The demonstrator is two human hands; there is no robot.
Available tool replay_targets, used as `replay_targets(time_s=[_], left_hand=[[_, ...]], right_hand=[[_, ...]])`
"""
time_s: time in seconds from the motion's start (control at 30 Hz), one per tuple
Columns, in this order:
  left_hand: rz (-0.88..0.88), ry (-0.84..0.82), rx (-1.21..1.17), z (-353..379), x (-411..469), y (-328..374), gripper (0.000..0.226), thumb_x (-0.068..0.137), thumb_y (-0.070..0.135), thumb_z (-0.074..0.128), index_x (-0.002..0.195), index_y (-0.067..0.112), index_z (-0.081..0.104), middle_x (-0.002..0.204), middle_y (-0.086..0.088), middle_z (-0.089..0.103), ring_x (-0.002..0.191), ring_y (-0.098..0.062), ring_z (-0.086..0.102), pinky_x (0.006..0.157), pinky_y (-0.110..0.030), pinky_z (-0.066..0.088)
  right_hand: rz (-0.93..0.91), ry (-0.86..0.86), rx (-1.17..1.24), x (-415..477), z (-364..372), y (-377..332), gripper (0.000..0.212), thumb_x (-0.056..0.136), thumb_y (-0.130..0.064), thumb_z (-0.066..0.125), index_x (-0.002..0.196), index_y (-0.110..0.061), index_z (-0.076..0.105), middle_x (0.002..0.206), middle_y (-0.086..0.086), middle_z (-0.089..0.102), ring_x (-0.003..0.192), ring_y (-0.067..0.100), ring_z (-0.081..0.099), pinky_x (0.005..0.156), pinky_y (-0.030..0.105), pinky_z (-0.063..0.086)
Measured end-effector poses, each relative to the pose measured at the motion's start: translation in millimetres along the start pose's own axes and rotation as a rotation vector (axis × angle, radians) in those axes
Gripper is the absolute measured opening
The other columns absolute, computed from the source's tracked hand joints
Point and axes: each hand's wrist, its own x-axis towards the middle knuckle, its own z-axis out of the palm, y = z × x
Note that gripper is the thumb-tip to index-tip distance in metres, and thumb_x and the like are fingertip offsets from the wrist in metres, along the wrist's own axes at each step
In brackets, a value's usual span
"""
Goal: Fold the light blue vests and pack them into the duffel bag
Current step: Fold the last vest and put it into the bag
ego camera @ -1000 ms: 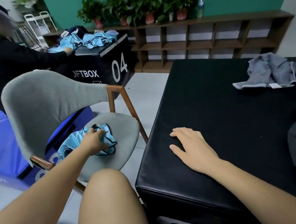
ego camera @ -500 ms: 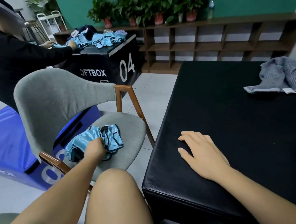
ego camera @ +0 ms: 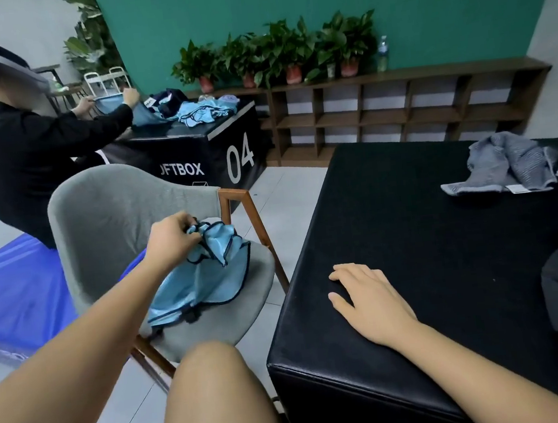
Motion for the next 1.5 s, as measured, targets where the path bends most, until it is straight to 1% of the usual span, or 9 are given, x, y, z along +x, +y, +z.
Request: replay_targets(time_s=[0.3,0.53,0.6,0.73,0.8,0.97,1.1,1.33,1.5], left_hand=[[0.144,0.023,-0.316,-84.4,-26.8,118.6,0.008,0.078,0.016,0.076,0.083,0.017,0.07,0.078,-0.002,0.075,0.066,-0.01,0.056,0.066,-0.03,0.047],[0.282,0.003,-0.559,-138.5,-55.0,204.2,0.009,0.077,0.016,0.075,0.084,0.016,0.07,0.079,0.0,0.077,0.066,-0.009,0.058,0.064,-0.027,0.047],[0.31,0.016,-0.604,-150.4,-62.1,224.9,0.014,0.071,0.021,0.075,0.084,0.016,0.071,0.083,-0.002,0.079,0.069,-0.011,0.062,0.069,-0.031,0.05],[0.386,0.037,-0.609,-174.0,-77.4,260.8,0.012,0.078,0.015,0.076,0.089,0.012,0.072,0.083,-0.007,0.078,0.064,-0.011,0.059,0.056,-0.023,0.047],[0.427,0.032,-0.624,-184.4,-85.2,274.7,0.012,0.079,0.013,0.077,0.09,0.009,0.071,0.086,-0.012,0.079,0.066,-0.013,0.061,0.064,-0.026,0.05],[0.475,-0.015,-0.678,-196.7,-103.8,297.3,0.014,0.082,0.009,0.078,0.094,0.004,0.071,0.076,0.001,0.076,0.065,-0.009,0.065,0.064,-0.022,0.051],[0.479,-0.044,-0.713,-198.3,-113.8,304.3,0.015,0.084,0.007,0.076,0.096,0.002,0.07,0.077,0.003,0.075,0.066,-0.01,0.063,0.062,-0.02,0.049],[0.452,-0.057,-0.703,-199.4,-105.8,294.1,0.017,0.084,0.011,0.079,0.096,0.003,0.071,0.082,-0.001,0.076,0.073,-0.017,0.065,0.073,-0.032,0.051],[0.431,-0.062,-0.658,-189.6,-104.0,286.9,0.015,0.084,0.012,0.082,0.096,0.008,0.075,0.088,-0.008,0.079,0.072,-0.014,0.063,0.072,-0.028,0.048]], right_hand=[[0.017,0.034,0.214,0.7,-32.3,-7.2,0.053,0.1,-0.053,0.064,0.147,-0.034,0.047,0.145,-0.018,0.048,0.133,0.008,0.042,0.116,0.037,0.037],[0.122,0.201,0.596,-6.2,-79.0,-34.3,0.056,0.089,-0.044,0.083,0.136,-0.027,0.058,0.13,-0.012,0.063,0.123,0.004,0.058,0.107,0.028,0.048],[0.185,0.223,0.708,-11.6,-90.0,-36.2,0.063,0.086,-0.041,0.087,0.139,-0.026,0.056,0.131,-0.009,0.063,0.119,0.004,0.06,0.105,0.027,0.049],[0.237,0.291,0.832,-25.5,-117.0,-36.5,0.084,0.086,-0.04,0.088,0.155,-0.027,0.042,0.142,-0.008,0.056,0.127,0.009,0.057,0.106,0.032,0.05],[0.223,0.367,0.862,-30.8,-136.6,-36.1,0.085,0.087,-0.04,0.087,0.157,-0.03,0.04,0.142,-0.009,0.055,0.127,0.009,0.057,0.106,0.033,0.05],[0.139,0.508,0.768,-38.4,-190.9,-37.9,0.059,0.09,-0.04,0.084,0.141,-0.036,0.055,0.125,-0.017,0.062,0.115,-0.001,0.06,0.094,0.024,0.05],[0.098,0.568,0.582,-43.1,-221.5,-36.3,0.011,0.097,-0.035,0.077,0.103,-0.029,0.07,0.106,-0.014,0.071,0.101,0.002,0.065,0.085,0.023,0.049],[0.091,0.569,0.51,-60.1,-280.0,-31.0,0.012,0.102,-0.023,0.061,0.092,-0.016,0.062,0.073,-0.01,0.06,0.067,0.009,0.052,0.065,0.03,0.042],[0.081,0.711,0.407,-59.2,-329.6,-41.6,0.019,0.101,-0.021,0.054,0.096,-0.003,0.057,0.077,-0.001,0.051,0.065,0.014,0.041,0.062,0.033,0.036]])
